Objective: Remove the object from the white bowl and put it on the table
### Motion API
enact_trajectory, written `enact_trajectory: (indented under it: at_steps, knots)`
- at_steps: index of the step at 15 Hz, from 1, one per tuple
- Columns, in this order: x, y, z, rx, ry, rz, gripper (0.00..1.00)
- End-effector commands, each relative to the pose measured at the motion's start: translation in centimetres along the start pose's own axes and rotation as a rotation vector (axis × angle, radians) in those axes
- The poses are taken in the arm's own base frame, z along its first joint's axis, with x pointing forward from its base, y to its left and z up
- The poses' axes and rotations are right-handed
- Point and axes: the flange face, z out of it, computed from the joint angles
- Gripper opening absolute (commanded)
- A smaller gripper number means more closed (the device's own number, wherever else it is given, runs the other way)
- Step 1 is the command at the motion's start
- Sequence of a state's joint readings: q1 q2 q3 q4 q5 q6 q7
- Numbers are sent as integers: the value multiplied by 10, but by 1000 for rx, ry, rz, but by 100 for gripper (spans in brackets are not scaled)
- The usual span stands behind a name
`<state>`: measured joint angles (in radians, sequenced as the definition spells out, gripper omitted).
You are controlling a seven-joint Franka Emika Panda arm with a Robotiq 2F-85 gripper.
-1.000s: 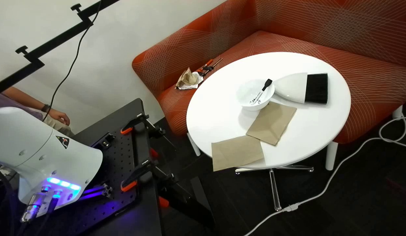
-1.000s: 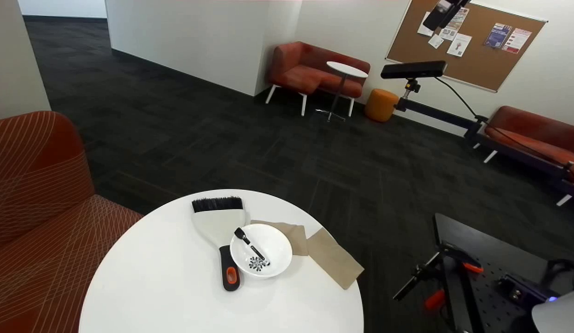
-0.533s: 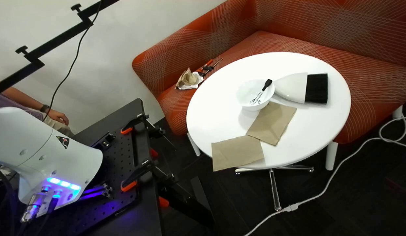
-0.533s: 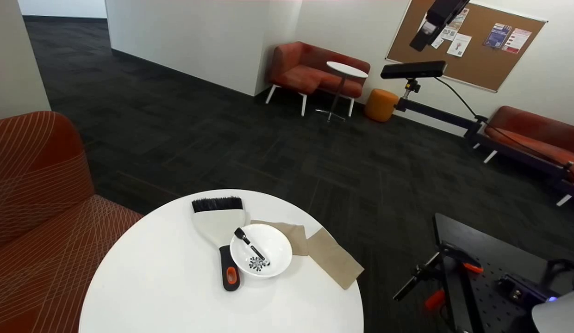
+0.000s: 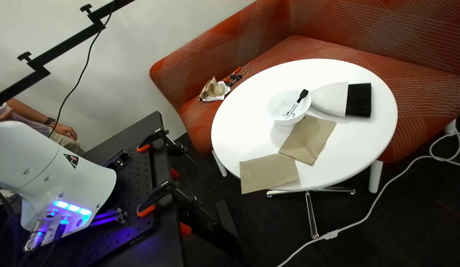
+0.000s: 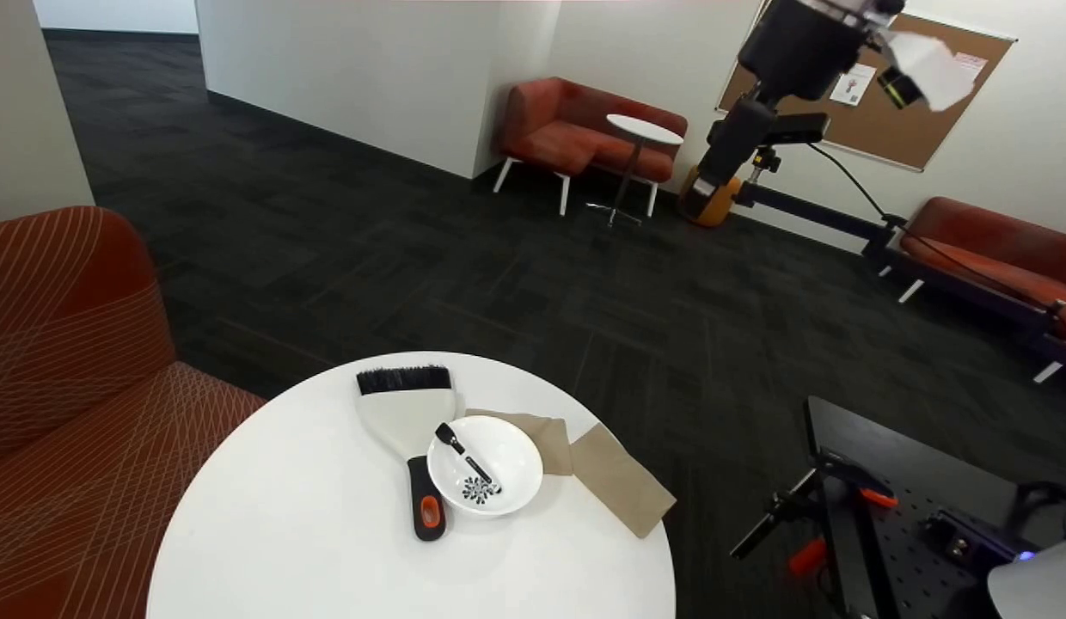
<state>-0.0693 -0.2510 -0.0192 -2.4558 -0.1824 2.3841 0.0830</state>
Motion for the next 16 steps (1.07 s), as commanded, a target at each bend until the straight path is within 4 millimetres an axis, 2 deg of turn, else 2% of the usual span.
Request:
enact_trajectory:
  at_steps: [1, 5, 8, 9, 10, 16]
  knots:
    - [6, -24, 32, 10, 2, -16, 100]
    - [10, -52, 60, 29, -8, -43, 100]
    - [8, -71, 67, 46, -23, -59, 100]
    - [7, -73, 66, 39, -37, -64, 100]
    - [5, -66, 69, 37, -38, -84, 100]
    - [5, -71, 69, 38, -38, -92, 100]
